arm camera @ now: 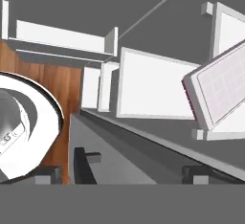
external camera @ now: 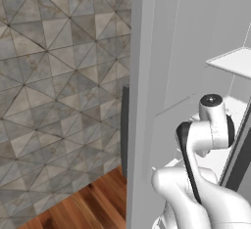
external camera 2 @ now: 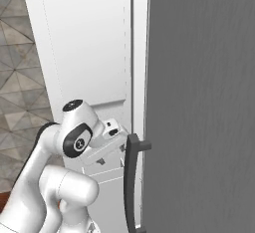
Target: The ice cube tray has been filled with water. Take the tray and place it in the freezer to make ice. Close the freezer door after placing the tray.
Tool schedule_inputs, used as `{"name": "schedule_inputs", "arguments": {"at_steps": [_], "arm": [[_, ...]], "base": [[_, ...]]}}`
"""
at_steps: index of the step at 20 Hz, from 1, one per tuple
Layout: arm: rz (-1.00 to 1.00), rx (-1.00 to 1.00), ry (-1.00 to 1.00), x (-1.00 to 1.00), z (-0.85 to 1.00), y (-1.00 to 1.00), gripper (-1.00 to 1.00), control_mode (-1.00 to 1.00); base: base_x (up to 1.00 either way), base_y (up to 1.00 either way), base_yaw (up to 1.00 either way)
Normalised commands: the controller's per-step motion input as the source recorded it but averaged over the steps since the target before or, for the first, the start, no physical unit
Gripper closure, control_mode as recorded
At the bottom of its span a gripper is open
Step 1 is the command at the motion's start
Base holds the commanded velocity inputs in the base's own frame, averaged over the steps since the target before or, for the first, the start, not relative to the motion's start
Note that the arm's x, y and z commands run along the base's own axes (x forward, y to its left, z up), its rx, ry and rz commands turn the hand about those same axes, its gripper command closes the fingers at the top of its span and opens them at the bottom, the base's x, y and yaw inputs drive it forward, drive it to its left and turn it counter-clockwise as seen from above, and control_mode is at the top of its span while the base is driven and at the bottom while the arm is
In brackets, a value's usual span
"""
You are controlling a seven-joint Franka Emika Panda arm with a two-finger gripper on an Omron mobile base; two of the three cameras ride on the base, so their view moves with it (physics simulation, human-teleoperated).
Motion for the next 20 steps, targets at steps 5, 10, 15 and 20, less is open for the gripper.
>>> {"name": "schedule_inputs", "arguments": {"at_steps": [5, 10, 15, 20], "arm": [[0.0, -0.01, -0.16, -0.8, 0.07, 0.31, -1.0, -1.0], [0.02, -0.03, -0.16, -0.76, 0.0, 0.13, -1.0, -1.0], [0.05, 0.0, -0.06, -0.37, -0.01, 0.0, -1.0, -1.0], [0.05, 0.0, -0.03, -0.03, -0.16, 0.0, -1.0, -1.0]], "base": [[0.0, 0.0, 0.0], [0.0, 0.0, 0.0], [0.0, 0.0, 0.0], [0.0, 0.0, 0.0]]}}
